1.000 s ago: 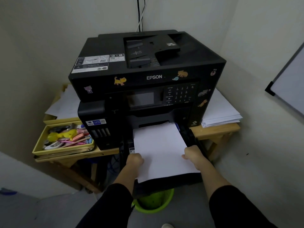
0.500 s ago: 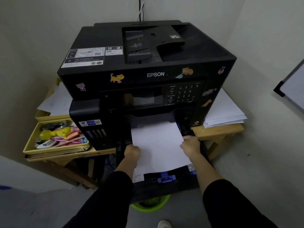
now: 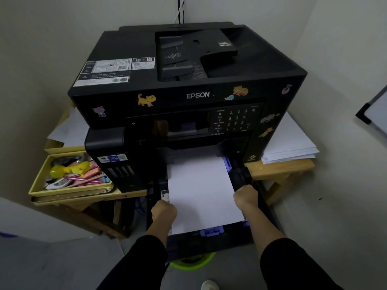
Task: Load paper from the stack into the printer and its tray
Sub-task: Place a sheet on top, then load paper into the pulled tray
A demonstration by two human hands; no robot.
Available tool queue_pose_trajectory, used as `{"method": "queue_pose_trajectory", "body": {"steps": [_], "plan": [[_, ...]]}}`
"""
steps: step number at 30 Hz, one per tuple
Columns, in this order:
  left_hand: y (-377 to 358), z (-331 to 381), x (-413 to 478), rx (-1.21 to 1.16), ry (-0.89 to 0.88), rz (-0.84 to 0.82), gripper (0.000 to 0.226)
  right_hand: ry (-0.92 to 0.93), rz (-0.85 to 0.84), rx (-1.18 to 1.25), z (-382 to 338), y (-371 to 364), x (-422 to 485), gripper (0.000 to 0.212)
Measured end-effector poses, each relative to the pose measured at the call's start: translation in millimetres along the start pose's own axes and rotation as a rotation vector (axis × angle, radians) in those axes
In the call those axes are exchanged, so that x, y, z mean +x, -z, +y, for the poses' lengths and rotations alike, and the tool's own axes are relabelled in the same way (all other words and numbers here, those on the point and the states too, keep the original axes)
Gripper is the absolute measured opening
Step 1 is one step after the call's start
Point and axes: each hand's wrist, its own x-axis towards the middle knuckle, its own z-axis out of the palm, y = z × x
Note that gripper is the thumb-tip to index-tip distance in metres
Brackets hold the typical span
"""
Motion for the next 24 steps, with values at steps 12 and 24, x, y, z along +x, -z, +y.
{"method": "queue_pose_trajectory", "body": {"steps": [12,24], "plan": [[2,-1,-4,0.055,-0.025,0.052,0.030,0.067,0.060,0.030,8,-4,-1,0.026],[-6,-33,-53,0.536,-0.837,-0.028,0.081,0.750,-0.206,-0.774,38,6,-52,0.064]]}}
